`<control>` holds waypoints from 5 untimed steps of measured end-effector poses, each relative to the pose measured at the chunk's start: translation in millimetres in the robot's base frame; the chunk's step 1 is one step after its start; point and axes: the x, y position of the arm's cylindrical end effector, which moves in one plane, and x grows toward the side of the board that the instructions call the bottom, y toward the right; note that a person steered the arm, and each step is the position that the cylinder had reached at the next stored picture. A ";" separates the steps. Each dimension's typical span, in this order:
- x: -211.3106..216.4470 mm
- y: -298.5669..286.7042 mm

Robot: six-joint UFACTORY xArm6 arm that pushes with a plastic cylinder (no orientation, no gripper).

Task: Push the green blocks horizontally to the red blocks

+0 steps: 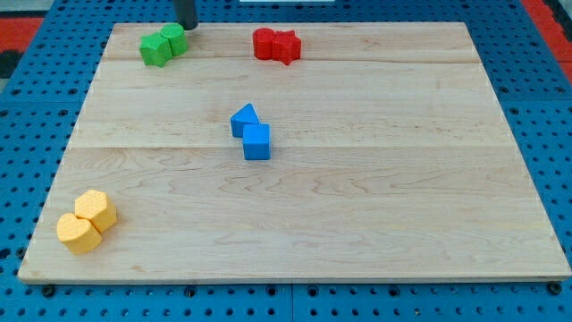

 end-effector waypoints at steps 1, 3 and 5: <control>-1.0 -0.2; 55.3 -1.7; 63.4 -1.5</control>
